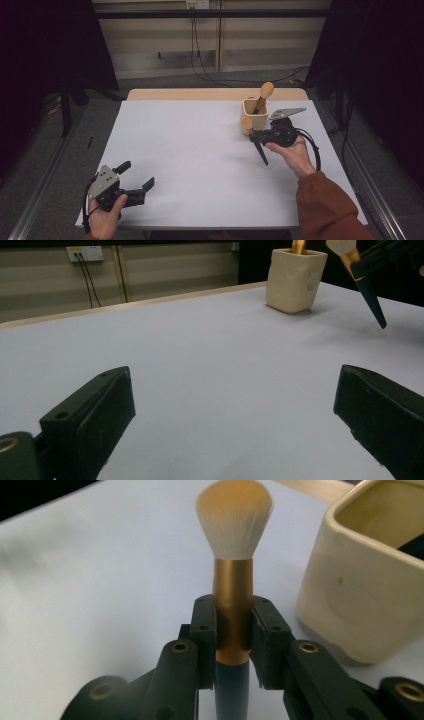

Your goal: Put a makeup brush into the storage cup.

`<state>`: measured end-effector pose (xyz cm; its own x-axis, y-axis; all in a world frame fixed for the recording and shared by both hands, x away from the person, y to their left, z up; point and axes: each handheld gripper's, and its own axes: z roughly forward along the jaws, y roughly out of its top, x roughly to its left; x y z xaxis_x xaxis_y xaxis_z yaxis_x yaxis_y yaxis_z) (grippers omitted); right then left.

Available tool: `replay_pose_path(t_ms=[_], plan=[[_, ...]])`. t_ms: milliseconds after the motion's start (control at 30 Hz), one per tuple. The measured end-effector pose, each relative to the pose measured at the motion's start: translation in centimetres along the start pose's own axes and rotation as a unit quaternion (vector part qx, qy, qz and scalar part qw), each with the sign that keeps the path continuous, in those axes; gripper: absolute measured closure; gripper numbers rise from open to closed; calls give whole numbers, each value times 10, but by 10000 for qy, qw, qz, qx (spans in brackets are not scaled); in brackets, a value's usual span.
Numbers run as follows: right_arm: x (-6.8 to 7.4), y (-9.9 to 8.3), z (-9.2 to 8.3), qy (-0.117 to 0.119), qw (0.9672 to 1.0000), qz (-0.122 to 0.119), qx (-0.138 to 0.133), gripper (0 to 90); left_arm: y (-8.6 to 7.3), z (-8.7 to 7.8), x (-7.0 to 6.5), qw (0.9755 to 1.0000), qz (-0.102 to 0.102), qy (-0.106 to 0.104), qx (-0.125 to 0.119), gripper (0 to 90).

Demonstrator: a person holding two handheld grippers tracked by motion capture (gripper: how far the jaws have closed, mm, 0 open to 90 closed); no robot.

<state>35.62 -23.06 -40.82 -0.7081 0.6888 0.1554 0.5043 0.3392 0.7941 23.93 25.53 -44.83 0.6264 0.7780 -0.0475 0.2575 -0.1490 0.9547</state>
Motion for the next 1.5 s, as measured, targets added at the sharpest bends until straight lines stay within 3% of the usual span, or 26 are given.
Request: replay_pose_path(t_ms=[333,567,800,1233,1500], plan=[[2,-2,-9,34,9971,19,-762,744,1,-1,0,10000,25,-15,-4,29],[6,-4,-7,132,9923,-168,-1221,744,1,-1,0,10000,5,-20,-10,30],[10,2,-12,175,9849,-129,-1717,744,1,-1,-1,10000,7,-16,0,31],[7,21,-30,133,9770,-172,-2121,743,0,-1,0,10000,14,14,2,30],[4,38,-36,-83,9730,-157,-2299,742,1,0,0,10000,9,-14,-4,32]])
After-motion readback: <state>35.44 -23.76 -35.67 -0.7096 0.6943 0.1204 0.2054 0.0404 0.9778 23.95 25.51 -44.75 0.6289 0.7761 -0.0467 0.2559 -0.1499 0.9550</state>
